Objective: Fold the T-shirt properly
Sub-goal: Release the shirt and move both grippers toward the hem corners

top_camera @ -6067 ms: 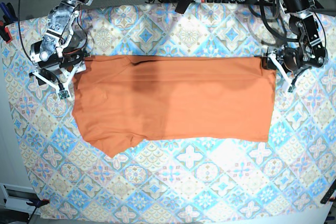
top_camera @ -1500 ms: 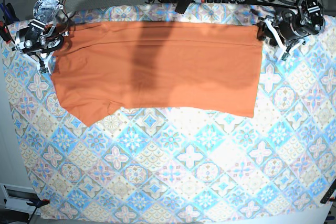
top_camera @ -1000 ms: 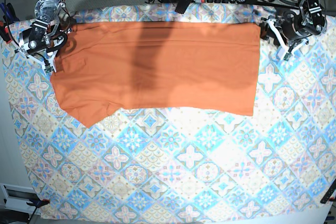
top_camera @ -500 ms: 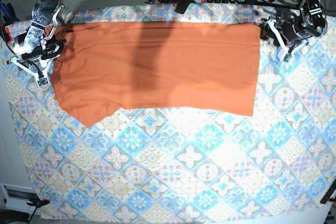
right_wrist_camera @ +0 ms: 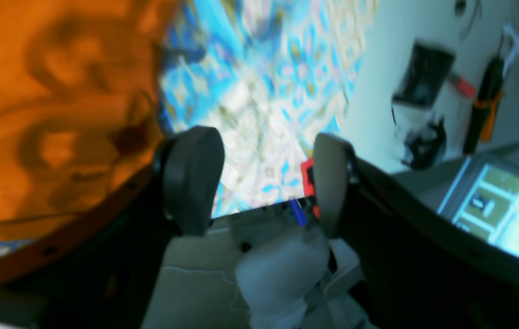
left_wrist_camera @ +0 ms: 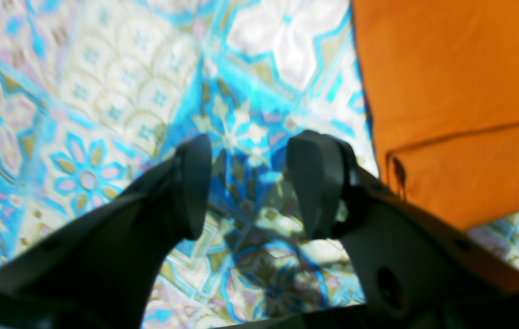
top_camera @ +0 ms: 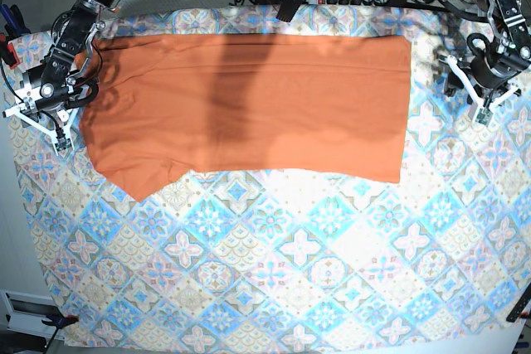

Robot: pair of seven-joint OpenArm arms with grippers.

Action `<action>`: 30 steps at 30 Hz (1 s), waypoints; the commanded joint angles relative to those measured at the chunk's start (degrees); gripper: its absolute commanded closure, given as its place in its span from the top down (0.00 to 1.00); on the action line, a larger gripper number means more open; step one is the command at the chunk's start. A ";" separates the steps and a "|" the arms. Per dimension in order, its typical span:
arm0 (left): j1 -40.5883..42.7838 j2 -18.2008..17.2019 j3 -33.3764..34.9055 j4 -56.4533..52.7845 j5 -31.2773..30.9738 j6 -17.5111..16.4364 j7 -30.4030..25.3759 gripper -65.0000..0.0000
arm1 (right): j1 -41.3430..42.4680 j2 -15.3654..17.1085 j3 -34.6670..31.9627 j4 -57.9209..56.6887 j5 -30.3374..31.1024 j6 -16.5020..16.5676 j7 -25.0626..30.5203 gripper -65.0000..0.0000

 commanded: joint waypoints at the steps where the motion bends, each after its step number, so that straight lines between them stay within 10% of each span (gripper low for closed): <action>1: -1.33 -0.84 -0.51 0.95 -1.15 0.32 -0.47 0.48 | 1.59 0.91 0.18 1.09 -0.63 -0.29 -0.06 0.52; 16: -23.83 0.04 -0.25 -4.94 -5.99 0.32 22.82 0.49 | 7.74 0.91 -6.15 0.56 -0.71 -0.29 -0.14 0.53; 30: -36.49 -3.83 13.55 -32.72 -4.23 0.32 14.30 0.58 | 10.47 1.00 -6.68 -3.84 -0.80 -0.29 0.38 0.86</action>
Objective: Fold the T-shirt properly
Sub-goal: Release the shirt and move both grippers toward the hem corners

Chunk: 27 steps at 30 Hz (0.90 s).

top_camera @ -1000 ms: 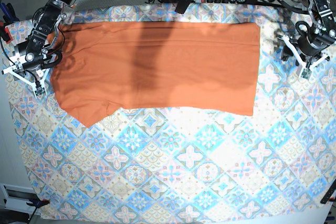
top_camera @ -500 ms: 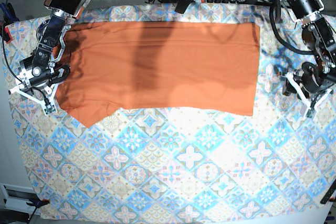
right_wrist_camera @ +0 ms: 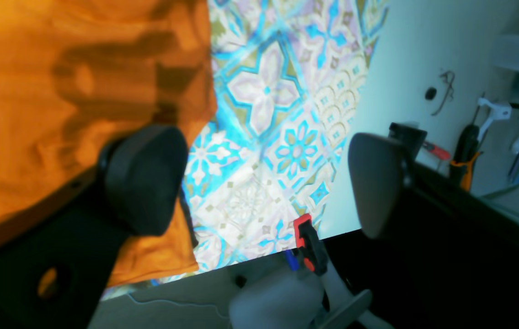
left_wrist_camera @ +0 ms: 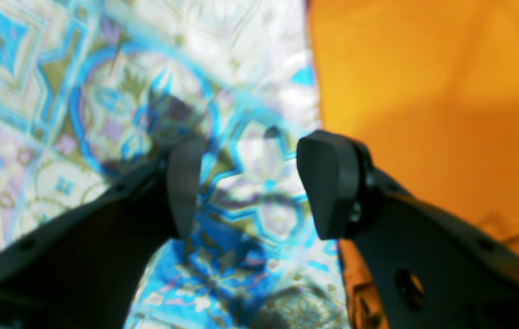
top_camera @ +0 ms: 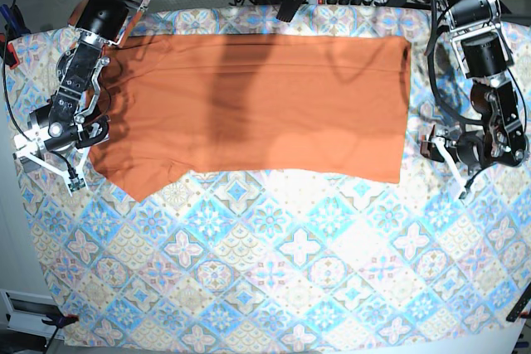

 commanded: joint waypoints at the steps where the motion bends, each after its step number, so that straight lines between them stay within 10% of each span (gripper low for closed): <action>1: -2.47 -1.01 0.05 -1.13 0.02 -0.30 -1.84 0.58 | 1.22 0.56 -0.03 0.88 -0.39 -0.27 0.60 0.86; 20: -7.57 2.15 7.25 -10.80 5.56 -0.30 -15.64 0.58 | 9.14 0.56 -1.88 -9.05 -0.39 -0.27 0.78 0.86; 27: -17.68 2.50 10.77 -34.10 8.55 -0.30 -24.17 0.58 | 13.36 0.74 -1.62 -16.70 -0.47 -0.27 4.12 0.86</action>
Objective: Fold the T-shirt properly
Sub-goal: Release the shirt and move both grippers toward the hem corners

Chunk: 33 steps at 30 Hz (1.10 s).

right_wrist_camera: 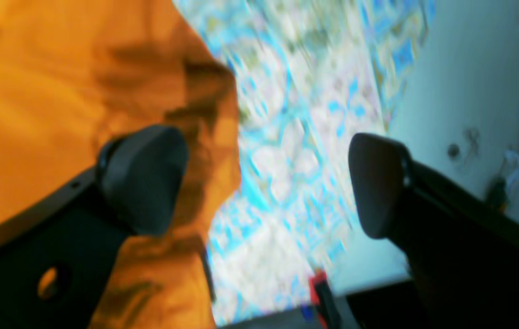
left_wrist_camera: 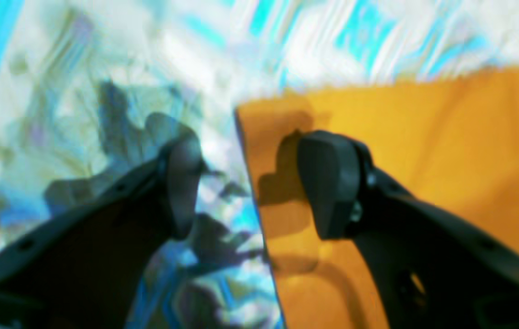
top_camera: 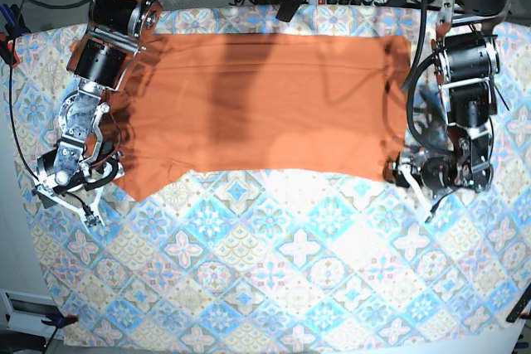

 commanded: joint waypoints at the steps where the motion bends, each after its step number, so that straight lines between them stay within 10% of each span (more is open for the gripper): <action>1: -1.99 -0.14 1.07 -3.01 1.05 0.34 -0.94 0.58 | 1.49 0.46 0.13 -0.84 -0.41 -0.25 0.76 0.86; 25: -0.23 1.09 5.73 -11.01 1.32 0.34 -6.13 0.57 | 16.87 0.46 0.22 -45.76 -16.85 -0.25 33.20 0.86; 33: 0.38 1.18 5.73 -10.84 1.23 0.34 -2.61 0.53 | 18.02 0.46 0.22 -50.33 -17.11 -0.25 35.57 0.86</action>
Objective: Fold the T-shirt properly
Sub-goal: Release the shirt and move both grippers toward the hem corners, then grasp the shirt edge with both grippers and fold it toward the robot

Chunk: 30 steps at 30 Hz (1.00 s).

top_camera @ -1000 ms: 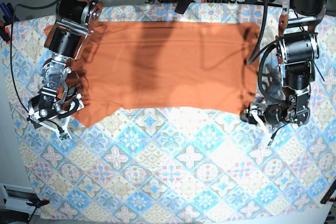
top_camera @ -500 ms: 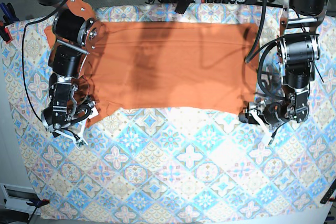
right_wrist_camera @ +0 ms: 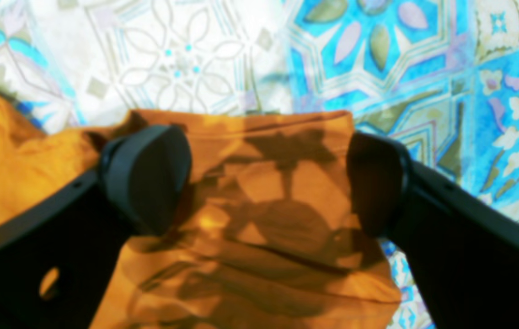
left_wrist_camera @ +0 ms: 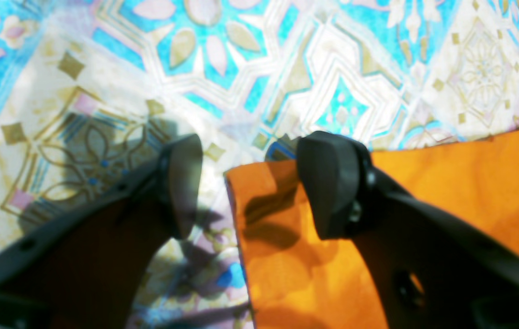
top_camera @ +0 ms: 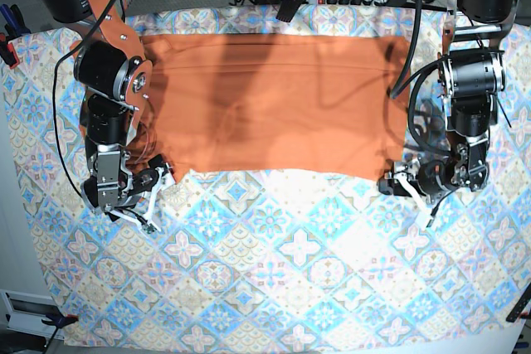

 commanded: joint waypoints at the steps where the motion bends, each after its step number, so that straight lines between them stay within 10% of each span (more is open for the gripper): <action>1: 1.96 1.64 0.57 -1.04 4.46 0.07 8.75 0.52 | 0.95 -0.09 -0.06 -0.13 -0.24 -0.05 0.89 0.86; 30: 6.18 4.37 3.56 -1.13 3.85 0.07 9.02 0.51 | 5.43 7.03 4.77 -12.88 -0.24 -0.05 7.48 0.86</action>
